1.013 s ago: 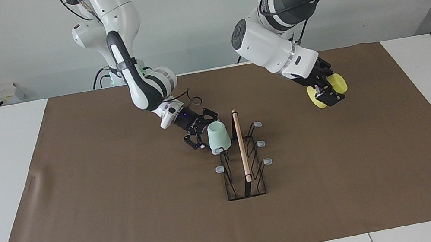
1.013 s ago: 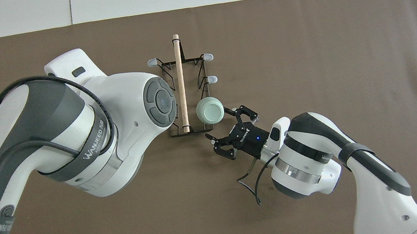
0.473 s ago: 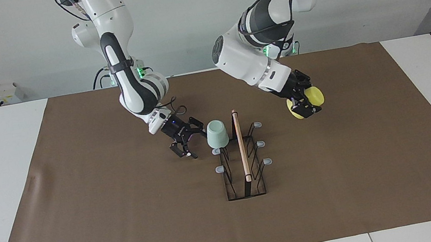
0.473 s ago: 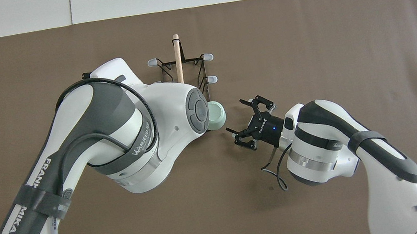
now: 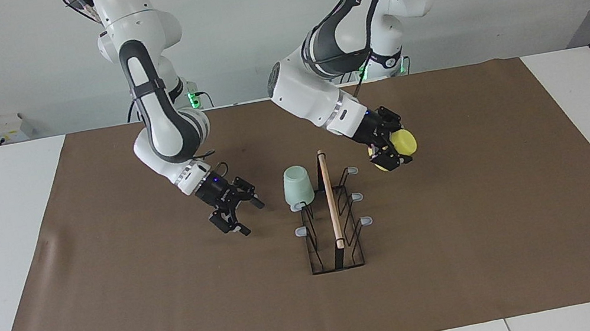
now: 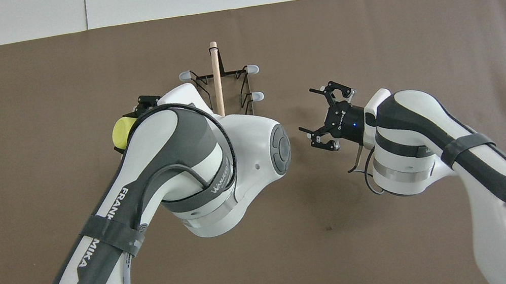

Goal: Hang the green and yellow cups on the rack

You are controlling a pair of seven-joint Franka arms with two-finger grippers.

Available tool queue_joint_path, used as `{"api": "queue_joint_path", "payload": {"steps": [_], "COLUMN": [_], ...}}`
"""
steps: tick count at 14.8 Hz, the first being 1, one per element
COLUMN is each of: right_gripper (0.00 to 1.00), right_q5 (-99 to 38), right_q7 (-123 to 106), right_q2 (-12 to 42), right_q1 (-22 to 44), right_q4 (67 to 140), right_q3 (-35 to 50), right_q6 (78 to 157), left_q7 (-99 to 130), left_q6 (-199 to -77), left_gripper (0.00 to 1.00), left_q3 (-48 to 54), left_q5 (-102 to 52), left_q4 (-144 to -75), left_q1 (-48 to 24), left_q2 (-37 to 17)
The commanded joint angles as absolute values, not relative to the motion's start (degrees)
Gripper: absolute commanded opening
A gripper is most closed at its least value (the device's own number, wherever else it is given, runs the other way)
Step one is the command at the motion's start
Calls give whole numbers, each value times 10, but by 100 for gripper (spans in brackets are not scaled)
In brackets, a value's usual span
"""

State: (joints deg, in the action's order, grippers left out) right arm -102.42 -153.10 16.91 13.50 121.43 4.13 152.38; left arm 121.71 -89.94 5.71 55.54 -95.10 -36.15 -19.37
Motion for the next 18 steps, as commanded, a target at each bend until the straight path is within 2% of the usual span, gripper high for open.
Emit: {"api": "queue_joint_path", "payload": {"steps": [1,4,10,15,18], "right_gripper": [100,100,100,100,100], "right_q5": [-904,-741,-468,-229,-167], "right_q7": [-1535,-1535,-1533,-1453,-1394], "right_q2": [169,162,159,145,134], "right_q1": [95,42,-50,-64,-59], "right_q4": [1205,1198,1155,1081,1042], "right_q3": [47,47,46,46,47], "right_q6": [1528,1516,1411,1306,1234], "left_q7": [1258,1278,1302,1310,1320], "left_q6": [-881,-871,-871,-876,-876], "left_gripper": [0,0,0,0,0], "left_q3": [49,49,49,50,50], "left_q5": [563,560,557,555,555], "left_q4": [-919,-914,-913,-911,-911], "left_q1": [-376,-393,-405,-412,-422], "left_q2": [-218,-222,-243,-247,-251]}}
